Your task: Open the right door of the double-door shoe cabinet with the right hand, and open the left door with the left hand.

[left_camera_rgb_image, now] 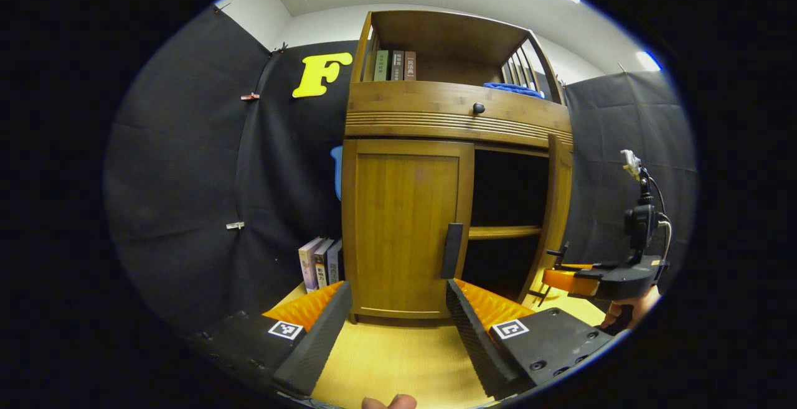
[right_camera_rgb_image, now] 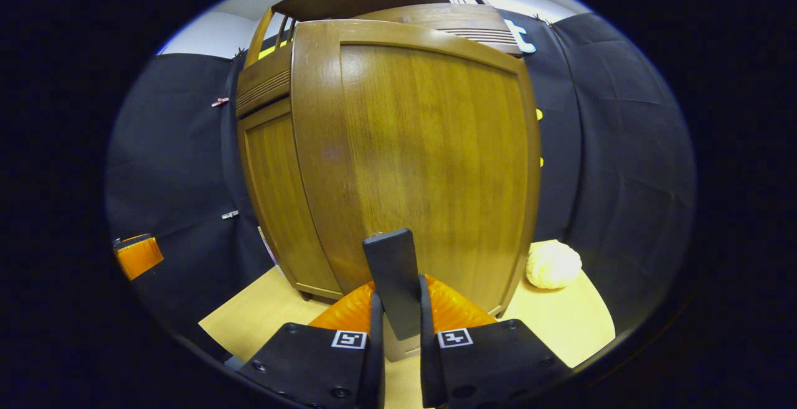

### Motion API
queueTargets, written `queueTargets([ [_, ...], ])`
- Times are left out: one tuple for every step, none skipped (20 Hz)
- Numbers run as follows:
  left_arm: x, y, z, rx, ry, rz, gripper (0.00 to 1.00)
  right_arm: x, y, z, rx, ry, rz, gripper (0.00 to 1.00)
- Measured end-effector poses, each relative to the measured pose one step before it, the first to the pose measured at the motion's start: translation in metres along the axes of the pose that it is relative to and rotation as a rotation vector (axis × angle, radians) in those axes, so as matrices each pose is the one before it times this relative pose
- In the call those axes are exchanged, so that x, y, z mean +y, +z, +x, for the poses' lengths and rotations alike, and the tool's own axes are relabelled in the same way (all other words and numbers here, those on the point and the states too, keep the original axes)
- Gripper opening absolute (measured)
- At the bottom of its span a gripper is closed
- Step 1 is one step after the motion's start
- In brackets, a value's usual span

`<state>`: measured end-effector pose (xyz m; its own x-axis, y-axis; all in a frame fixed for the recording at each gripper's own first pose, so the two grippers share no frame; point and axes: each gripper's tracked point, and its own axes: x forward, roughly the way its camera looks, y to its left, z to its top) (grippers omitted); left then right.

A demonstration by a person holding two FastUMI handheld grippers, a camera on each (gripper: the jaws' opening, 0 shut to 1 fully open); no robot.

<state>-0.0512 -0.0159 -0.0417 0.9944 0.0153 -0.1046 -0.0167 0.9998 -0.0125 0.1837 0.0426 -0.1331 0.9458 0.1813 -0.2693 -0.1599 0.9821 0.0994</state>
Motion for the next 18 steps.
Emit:
queueTargets([
  [-0.00397,-0.00052,0.00082,0.00072,-0.00310,-0.00152,0.94,-0.00096,0.00046,0.00063,-0.00176,-0.01414,-0.00355,0.26],
  [-0.00525,-0.00032,0.00116,0.00351,-0.00595,-0.00043,0.94,-0.00103,0.00008,0.00091,0.00195,-0.01582,-0.00893,0.26],
  [-0.00517,-0.00132,0.00080,0.00305,-0.00533,0.00071,0.94,-0.00044,0.00242,-0.00263,-0.00038,-0.01561,-0.00716,0.26],
  [-0.00568,0.00100,0.00262,0.00245,-0.00577,0.00113,0.94,-0.00096,0.00121,0.00051,0.00428,-0.01281,-0.00875,0.26],
  [-0.00585,-0.00093,0.00167,0.00169,-0.00526,0.00004,0.94,-0.00148,0.00207,-0.00272,0.00343,-0.01143,-0.00091,0.26],
  [-0.00614,0.00099,0.00222,-0.00095,-0.00723,-0.00164,0.94,-0.00086,0.00260,-0.00130,0.00587,-0.01011,0.00410,0.26],
  [-0.00780,0.00167,0.00230,-0.00507,-0.01226,-0.00370,0.94,-0.00189,0.00667,-0.00322,0.00429,-0.00809,0.01249,0.26],
  [-0.00854,0.00332,0.00250,-0.00898,-0.01296,-0.00394,0.95,-0.00629,0.00144,-0.00099,0.00251,-0.00443,0.01361,0.26],
  [-0.00806,0.00226,0.00163,-0.01029,-0.01461,-0.00321,0.95,-0.00412,0.00131,-0.00114,-0.00090,-0.00130,0.01579,0.25],
  [-0.00843,0.00333,0.00260,-0.01090,-0.01597,-0.00172,0.95,-0.00429,0.00054,-0.00076,0.00044,0.00198,0.01070,0.25],
  [-0.00780,0.00169,0.00319,-0.00925,-0.01378,0.00184,0.94,-0.00496,-0.00206,-0.00369,0.00166,0.00234,0.00756,0.25],
  [-0.00690,0.00264,0.00399,-0.00658,-0.01042,0.00516,0.94,-0.00456,-0.00268,-0.00350,0.00766,0.00461,0.00089,0.25],
  [-0.00692,0.00004,0.00464,-0.00158,-0.00677,0.01020,0.94,-0.00819,-0.00687,-0.00956,0.00895,0.00730,-0.00916,0.25],
  [-0.00618,0.00007,0.00571,0.00526,-0.00290,0.01398,0.94,-0.00676,-0.00471,-0.00634,0.00675,0.00274,-0.01169,0.24],
  [-0.00640,-0.00225,0.00454,0.00680,-0.00580,0.01442,0.94,-0.00567,-0.00098,-0.00412,0.00131,0.00204,-0.01067,0.22],
  [-0.00567,-0.00086,0.00449,0.00528,-0.00534,0.00917,0.93,-0.00591,0.00065,-0.00220,-0.00438,-0.00068,-0.00879,0.22],
  [-0.00533,-0.00214,0.00422,0.00772,-0.00316,0.00337,0.94,-0.00714,0.00128,-0.00167,-0.00323,-0.01209,-0.00936,0.22],
  [-0.00463,-0.00059,0.00365,0.00797,-0.00277,-0.00270,0.94,-0.00874,0.00036,-0.00029,0.00205,-0.01010,-0.00837,0.22],
])
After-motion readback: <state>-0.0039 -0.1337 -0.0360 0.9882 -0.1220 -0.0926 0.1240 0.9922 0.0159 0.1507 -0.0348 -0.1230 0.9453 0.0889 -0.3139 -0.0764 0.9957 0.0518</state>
